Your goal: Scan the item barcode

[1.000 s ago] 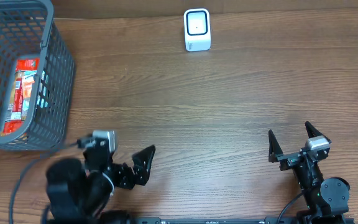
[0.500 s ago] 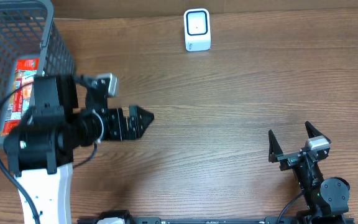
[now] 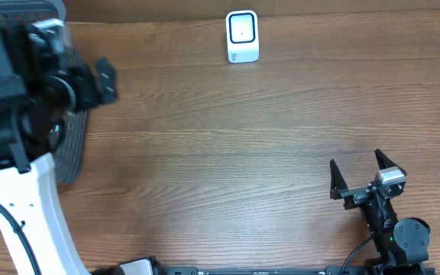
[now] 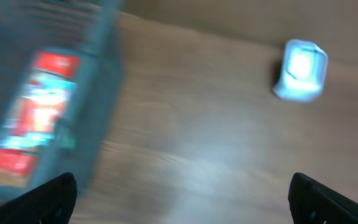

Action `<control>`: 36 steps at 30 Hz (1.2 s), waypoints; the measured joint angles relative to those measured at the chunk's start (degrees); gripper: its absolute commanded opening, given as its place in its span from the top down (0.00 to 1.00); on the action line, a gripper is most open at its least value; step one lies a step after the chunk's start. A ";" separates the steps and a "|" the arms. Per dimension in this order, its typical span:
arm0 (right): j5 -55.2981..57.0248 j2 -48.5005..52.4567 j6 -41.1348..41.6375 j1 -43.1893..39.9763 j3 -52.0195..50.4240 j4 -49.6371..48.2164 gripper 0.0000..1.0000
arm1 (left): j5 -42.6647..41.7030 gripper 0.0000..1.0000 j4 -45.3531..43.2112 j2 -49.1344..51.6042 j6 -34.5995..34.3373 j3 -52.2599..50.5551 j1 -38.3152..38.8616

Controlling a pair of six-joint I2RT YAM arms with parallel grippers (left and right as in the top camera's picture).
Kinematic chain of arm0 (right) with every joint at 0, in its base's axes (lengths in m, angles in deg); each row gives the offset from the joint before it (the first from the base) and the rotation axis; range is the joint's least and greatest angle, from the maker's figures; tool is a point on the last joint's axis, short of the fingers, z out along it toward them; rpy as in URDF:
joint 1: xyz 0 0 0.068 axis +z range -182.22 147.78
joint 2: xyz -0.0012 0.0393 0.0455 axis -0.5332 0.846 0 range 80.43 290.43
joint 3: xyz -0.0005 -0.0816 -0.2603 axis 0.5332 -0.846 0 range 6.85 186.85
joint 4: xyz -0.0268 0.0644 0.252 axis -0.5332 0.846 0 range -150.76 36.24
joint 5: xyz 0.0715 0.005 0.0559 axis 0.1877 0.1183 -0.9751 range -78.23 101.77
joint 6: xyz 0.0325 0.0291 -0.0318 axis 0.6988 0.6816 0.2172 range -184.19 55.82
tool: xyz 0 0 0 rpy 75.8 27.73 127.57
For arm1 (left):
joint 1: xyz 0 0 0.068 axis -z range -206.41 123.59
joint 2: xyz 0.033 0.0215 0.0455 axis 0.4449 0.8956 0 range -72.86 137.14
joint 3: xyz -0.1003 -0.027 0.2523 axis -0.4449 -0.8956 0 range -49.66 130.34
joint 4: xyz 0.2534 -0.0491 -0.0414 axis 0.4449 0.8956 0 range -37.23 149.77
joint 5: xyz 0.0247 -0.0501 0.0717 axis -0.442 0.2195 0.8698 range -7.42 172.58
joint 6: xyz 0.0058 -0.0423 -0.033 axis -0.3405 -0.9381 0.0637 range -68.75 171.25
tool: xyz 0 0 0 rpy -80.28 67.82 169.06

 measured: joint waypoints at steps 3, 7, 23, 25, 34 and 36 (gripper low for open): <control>-0.02 0.00 -0.02 0.02 0.00 0.00 0.00 | 1.68 0.00 -2.78 1.86 -0.11 0.35 -5.01; -0.02 0.00 0.00 0.02 0.00 -0.04 0.00 | 2.62 0.00 -6.71 5.40 -0.13 0.37 -12.33; 0.00 0.00 0.00 0.02 0.00 -0.02 0.00 | -2.71 0.00 -11.87 21.55 5.18 0.42 -31.74; -0.02 0.00 0.00 0.02 0.00 -0.02 0.00 | -4.68 0.00 -11.89 24.20 7.50 0.42 -31.61; -0.02 0.02 0.00 0.02 0.00 -0.02 0.00 | -13.73 0.00 -11.76 35.45 15.43 0.44 -31.50; -0.02 0.02 -0.02 0.02 0.00 -0.02 0.00 | -14.53 0.00 -11.61 37.22 16.06 0.44 -31.36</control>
